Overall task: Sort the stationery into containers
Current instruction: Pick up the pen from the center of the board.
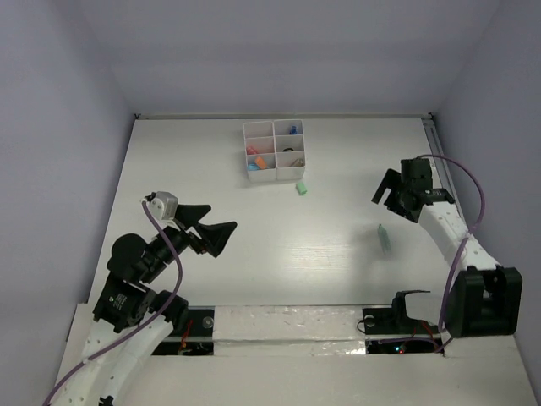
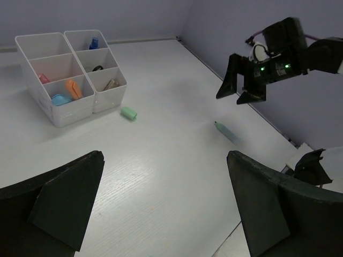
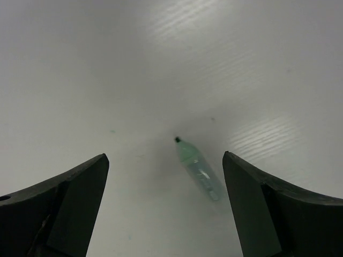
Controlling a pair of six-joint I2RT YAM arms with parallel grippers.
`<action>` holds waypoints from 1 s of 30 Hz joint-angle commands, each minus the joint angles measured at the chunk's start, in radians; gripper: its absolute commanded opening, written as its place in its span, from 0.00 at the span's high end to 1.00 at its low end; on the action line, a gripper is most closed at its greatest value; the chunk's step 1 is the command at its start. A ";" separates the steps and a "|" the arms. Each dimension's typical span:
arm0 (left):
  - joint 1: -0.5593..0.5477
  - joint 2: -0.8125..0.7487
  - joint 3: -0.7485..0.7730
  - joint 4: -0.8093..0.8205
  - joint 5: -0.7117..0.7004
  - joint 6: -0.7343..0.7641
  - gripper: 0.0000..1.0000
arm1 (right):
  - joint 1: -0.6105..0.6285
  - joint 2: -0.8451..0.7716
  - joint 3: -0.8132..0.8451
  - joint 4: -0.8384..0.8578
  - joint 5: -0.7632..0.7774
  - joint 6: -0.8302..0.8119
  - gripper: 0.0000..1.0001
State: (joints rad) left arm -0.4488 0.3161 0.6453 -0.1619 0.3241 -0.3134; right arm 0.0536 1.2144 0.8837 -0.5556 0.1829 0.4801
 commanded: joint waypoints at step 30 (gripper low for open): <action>-0.079 -0.006 0.001 0.004 -0.119 -0.021 0.01 | 0.046 0.476 0.061 -0.119 -0.230 -0.072 0.82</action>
State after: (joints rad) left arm -0.5220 0.2863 0.6453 -0.1909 0.2089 -0.3244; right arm 0.0750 1.6424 0.9546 -0.7403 -0.0303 0.4011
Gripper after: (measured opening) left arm 0.989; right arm 0.327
